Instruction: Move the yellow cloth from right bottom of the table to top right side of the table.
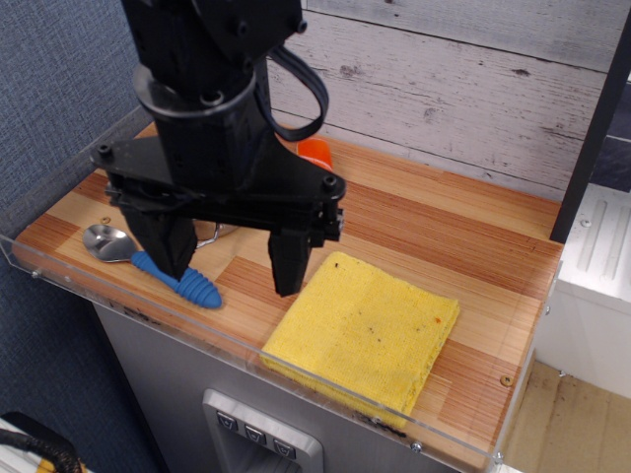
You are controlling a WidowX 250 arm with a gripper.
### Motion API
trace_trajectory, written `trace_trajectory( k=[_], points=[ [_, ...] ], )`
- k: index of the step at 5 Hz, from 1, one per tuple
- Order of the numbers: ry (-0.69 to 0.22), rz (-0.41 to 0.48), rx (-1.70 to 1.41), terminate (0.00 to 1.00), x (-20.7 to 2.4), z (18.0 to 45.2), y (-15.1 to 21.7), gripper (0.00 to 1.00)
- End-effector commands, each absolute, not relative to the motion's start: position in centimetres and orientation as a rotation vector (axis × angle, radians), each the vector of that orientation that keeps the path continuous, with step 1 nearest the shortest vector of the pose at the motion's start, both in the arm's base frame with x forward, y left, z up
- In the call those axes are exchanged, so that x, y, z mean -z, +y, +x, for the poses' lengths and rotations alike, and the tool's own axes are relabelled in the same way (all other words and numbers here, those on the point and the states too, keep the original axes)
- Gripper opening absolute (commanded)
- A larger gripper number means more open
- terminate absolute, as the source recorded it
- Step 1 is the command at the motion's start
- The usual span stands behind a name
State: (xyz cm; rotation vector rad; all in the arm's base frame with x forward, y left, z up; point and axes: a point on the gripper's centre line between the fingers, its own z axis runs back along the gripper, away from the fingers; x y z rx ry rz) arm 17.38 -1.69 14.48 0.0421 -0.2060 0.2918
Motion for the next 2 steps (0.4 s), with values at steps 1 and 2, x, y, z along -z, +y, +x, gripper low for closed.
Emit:
trace_trajectory(
  k=[1,2],
  points=[
    [-0.206,0.042,-0.292,0.0,-14.5,17.4,-1.7,1.0],
    [-0.223,0.015,-0.267,0.0,-12.4,19.7,-2.5,1.0]
  ],
)
